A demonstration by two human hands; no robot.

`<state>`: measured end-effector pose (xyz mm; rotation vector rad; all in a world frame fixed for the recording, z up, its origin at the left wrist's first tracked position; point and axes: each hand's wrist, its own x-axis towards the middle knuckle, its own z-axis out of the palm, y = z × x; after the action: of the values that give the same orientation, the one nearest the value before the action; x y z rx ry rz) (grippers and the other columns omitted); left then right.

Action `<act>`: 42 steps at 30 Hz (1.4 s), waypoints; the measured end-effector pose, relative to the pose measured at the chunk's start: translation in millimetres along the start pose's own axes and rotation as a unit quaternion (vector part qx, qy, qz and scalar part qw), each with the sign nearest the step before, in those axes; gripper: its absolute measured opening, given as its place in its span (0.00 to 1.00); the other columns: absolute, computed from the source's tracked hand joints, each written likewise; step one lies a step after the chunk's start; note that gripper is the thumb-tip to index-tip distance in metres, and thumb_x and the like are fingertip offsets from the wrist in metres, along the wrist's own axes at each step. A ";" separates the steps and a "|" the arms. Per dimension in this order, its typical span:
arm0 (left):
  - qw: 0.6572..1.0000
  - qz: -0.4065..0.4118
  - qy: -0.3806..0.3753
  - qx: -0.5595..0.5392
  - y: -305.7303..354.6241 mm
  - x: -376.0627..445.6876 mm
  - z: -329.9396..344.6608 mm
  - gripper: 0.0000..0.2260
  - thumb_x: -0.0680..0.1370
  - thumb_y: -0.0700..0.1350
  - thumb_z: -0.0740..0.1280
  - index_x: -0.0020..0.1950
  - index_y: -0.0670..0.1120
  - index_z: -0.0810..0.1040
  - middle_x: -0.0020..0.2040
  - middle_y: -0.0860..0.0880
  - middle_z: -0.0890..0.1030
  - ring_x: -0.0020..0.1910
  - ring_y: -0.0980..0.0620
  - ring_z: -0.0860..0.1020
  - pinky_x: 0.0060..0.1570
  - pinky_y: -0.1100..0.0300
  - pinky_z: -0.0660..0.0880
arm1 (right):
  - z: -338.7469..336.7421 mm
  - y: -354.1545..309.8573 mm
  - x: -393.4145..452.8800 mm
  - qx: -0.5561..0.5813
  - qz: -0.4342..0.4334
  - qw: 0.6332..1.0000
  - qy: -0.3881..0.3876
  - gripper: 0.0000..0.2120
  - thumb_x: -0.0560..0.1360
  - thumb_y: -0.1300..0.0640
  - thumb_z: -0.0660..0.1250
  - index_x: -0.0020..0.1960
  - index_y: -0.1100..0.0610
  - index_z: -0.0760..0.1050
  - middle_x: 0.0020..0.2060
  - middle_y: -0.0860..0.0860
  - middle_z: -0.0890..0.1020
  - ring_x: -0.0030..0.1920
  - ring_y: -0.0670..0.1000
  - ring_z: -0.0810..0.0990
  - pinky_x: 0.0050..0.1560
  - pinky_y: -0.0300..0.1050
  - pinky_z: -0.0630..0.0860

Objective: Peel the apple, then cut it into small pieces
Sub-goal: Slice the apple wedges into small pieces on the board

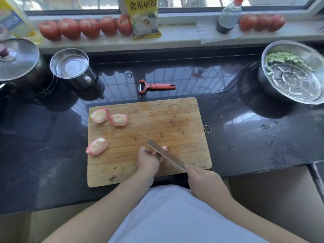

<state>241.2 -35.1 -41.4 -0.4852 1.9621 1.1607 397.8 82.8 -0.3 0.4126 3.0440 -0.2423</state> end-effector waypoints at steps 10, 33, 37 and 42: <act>1.000 -0.014 -0.004 -0.005 12.8 -5.2 -1.0 0.21 0.72 0.55 0.80 0.54 0.48 0.75 0.45 0.54 0.82 0.38 0.63 0.77 0.32 0.67 0.69 | 14.9 -11.8 30.9 -0.021 0.027 0.997 -0.069 0.20 0.52 0.66 0.77 0.39 0.55 0.74 0.25 0.47 0.74 0.19 0.53 0.72 0.21 0.42 0.57; 1.000 -0.008 -0.027 -0.014 6.8 -1.5 -3.0 0.31 0.66 0.59 0.82 0.58 0.40 0.77 0.41 0.52 0.87 0.33 0.59 0.84 0.48 0.56 0.79 | 4.6 3.1 2.8 0.046 0.017 0.999 -0.020 0.07 0.65 0.63 0.70 0.41 0.55 0.78 0.25 0.48 0.74 0.20 0.54 0.71 0.18 0.44 0.65; 0.999 -0.011 -0.031 -0.029 8.5 -2.9 -2.9 0.27 0.70 0.54 0.81 0.57 0.40 0.74 0.43 0.49 0.87 0.35 0.58 0.83 0.42 0.60 0.78 | 4.8 7.0 -1.0 0.013 0.038 0.997 -0.062 0.13 0.61 0.64 0.74 0.44 0.53 0.80 0.25 0.48 0.75 0.20 0.55 0.72 0.20 0.41 0.62; 0.998 -0.010 -0.036 -0.049 13.4 -8.8 -2.9 0.17 0.76 0.47 0.77 0.57 0.42 0.75 0.42 0.51 0.84 0.24 0.69 0.76 0.23 0.74 0.68 | 10.2 -6.5 24.5 0.009 0.044 0.994 -0.104 0.09 0.62 0.62 0.71 0.40 0.56 0.73 0.26 0.49 0.77 0.22 0.57 0.76 0.22 0.42 0.61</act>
<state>236.5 -31.4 -26.2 -0.5071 1.8410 1.2492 372.9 81.3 -11.3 0.4868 2.8142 -0.2896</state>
